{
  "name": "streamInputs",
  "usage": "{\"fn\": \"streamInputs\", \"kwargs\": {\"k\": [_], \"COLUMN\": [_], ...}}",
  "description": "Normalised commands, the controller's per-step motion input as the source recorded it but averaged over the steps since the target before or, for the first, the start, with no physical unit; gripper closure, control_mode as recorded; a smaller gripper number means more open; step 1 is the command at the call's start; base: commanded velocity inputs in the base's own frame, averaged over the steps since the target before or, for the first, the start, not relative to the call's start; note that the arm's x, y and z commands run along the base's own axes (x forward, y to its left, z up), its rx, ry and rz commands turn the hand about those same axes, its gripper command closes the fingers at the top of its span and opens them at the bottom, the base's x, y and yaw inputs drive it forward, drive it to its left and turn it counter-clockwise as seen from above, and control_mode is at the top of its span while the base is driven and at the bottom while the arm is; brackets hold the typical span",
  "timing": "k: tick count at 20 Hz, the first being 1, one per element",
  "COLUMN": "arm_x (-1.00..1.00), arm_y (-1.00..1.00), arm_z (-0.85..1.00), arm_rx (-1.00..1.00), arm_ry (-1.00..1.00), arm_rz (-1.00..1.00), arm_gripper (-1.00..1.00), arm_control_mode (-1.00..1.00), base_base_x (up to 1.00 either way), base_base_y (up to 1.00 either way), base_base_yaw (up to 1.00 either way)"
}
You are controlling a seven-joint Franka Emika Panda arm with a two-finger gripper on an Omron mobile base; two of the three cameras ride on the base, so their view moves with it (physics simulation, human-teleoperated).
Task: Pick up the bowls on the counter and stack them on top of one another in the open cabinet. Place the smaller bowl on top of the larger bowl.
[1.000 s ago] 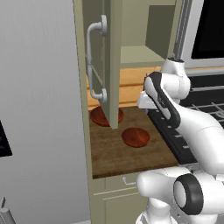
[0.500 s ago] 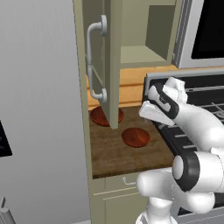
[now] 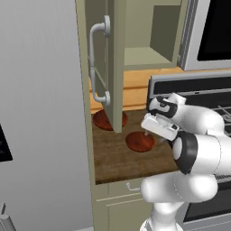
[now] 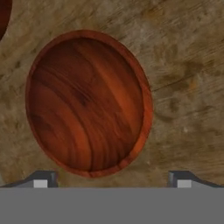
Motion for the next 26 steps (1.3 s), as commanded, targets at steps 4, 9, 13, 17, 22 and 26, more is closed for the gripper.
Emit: {"fn": "streamInputs", "kwargs": {"k": [4, 9, 13, 17, 22, 26], "arm_x": [0.09, 0.0, 0.0, 0.06, 0.11, 0.11], "arm_y": [-0.03, -0.09, -0.01, 0.0, 0.0, 0.01], "arm_z": [-0.29, -0.52, -0.24, -0.17, -0.2, -0.08], "arm_rx": [-0.04, -0.07, -0.01, 0.0, 0.0, 0.0], "arm_ry": [0.05, 0.0, 0.0, 0.0, -0.01, -0.01], "arm_rz": [-0.06, 0.0, 0.0, 0.0, 0.0, -0.01], "arm_gripper": [-1.0, -1.0, -1.0, -1.0, -1.0, 1.0], "arm_control_mode": [-1.0, -1.0, -1.0, -1.0, -1.0, -1.0], "base_base_x": [0.0, 0.0, 0.0, 0.0, 0.0, 0.0], "base_base_y": [0.0, 0.0, 0.0, 0.0, 0.0, 0.0], "base_base_yaw": [0.0, 0.0, 0.0, 0.0, 0.0, 0.0]}}
